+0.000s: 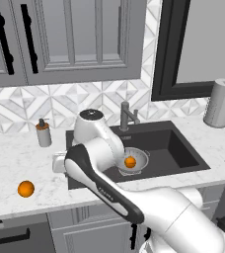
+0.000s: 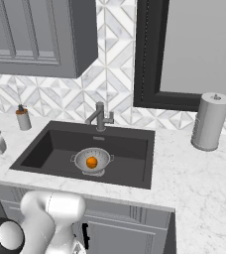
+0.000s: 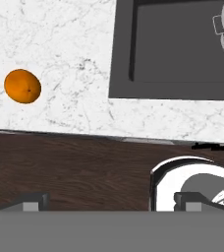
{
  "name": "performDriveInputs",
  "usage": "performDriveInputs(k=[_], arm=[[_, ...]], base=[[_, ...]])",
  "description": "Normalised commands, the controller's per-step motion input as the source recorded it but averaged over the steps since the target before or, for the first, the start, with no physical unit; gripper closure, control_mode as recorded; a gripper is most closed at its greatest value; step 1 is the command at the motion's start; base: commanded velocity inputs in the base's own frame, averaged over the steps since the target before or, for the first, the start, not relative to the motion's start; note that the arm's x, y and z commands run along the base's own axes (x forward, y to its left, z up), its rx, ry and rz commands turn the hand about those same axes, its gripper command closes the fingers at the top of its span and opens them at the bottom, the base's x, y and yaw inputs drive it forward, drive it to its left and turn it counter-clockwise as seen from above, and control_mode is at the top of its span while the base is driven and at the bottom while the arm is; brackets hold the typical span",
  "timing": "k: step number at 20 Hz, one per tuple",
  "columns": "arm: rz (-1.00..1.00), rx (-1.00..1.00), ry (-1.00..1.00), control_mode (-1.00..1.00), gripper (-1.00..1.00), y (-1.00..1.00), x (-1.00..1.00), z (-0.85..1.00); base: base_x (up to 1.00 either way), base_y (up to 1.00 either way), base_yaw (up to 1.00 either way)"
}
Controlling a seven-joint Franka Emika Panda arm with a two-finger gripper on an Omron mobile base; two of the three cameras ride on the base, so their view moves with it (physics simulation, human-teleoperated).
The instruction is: Put the colander in the sink, put the orange, orange in the colander, and turn on the sink faucet and pour water over the colander.
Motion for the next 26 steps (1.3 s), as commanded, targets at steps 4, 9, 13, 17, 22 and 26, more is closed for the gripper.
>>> performDriveInputs(k=[4,9,13,17,22,26], arm=[[0.0,-0.07,0.02,-1.0,-1.0,0.55,0.19,-0.01],[0.01,-0.05,0.02,-1.0,-1.0,0.4,0.22,-0.14],[0.03,-0.06,0.01,-1.0,-1.0,0.28,0.17,-0.28],[0.03,-0.03,0.02,-1.0,-1.0,0.27,0.2,-0.34],[0.03,-0.03,0.0,-1.0,-1.0,0.33,0.21,-0.37],[0.0,0.0,0.0,-1.0,-1.0,0.41,0.18,-0.22]], base=[[0.0,0.0,0.0],[0.0,0.0,0.0],[0.0,0.0,0.0],[0.0,0.0,0.0],[0.0,0.0,0.0],[0.0,0.0,0.0]])
